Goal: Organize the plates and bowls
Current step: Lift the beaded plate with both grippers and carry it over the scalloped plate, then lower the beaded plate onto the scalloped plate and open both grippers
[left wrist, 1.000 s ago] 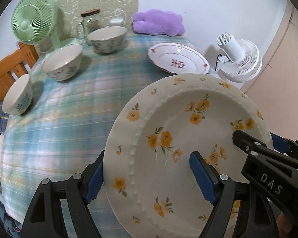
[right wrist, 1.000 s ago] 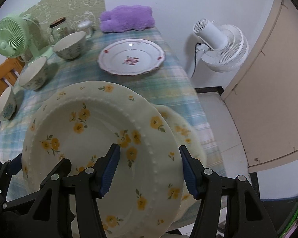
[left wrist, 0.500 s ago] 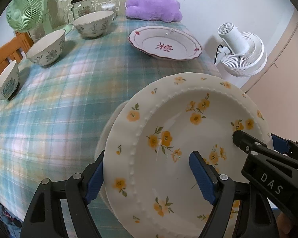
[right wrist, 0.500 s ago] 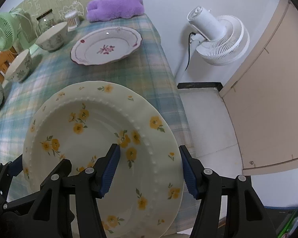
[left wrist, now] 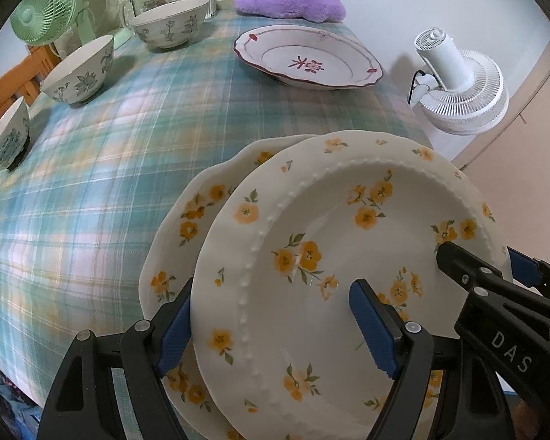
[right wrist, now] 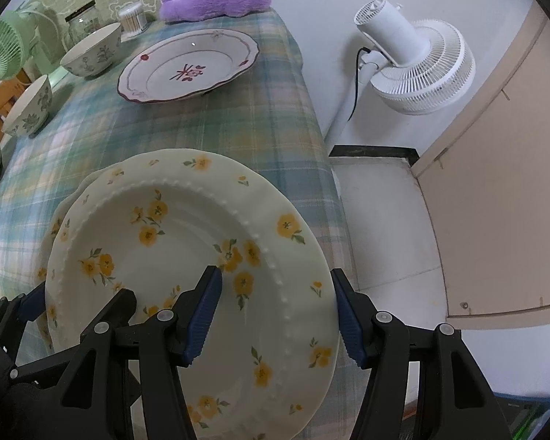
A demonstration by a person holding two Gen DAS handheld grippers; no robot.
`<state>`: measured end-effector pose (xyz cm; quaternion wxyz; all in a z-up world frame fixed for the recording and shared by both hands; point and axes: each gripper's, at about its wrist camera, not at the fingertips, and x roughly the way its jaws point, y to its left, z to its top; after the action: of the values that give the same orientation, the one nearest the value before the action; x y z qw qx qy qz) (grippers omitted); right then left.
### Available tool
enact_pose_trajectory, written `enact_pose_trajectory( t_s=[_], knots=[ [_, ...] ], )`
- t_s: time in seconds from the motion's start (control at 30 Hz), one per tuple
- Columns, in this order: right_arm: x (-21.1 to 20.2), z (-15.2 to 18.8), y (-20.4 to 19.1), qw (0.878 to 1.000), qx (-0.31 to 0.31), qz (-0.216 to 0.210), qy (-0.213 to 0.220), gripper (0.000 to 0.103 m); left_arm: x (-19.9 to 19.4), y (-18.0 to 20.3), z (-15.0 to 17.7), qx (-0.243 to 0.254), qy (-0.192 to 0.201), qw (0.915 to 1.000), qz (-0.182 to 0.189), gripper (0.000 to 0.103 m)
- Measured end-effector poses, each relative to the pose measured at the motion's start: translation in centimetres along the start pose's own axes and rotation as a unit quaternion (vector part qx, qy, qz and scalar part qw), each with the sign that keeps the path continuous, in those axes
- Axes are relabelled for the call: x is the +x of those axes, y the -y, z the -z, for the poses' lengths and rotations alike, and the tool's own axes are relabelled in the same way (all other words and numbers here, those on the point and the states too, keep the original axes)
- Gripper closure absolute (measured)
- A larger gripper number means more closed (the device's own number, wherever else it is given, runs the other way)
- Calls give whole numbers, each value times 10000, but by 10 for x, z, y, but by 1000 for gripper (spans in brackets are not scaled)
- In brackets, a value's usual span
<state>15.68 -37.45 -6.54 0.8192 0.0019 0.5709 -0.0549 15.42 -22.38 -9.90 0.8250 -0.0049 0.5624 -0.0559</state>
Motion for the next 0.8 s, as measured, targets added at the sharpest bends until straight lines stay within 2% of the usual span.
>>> enact_pose_trajectory(
  t_s=[0.37, 0.67, 0.8],
  knots=[
    [2, 0, 3, 9999, -18, -125, 36, 41, 2, 7, -1, 32, 25, 9996, -269, 17],
    [-8, 4, 6, 9999, -26, 24, 134, 41, 3, 9, -2, 83, 21, 9986, -526, 16],
    [-8, 6, 11, 10000, 75, 8, 63, 54, 3, 9, -3, 189, -15, 9979, -626, 16]
  ],
)
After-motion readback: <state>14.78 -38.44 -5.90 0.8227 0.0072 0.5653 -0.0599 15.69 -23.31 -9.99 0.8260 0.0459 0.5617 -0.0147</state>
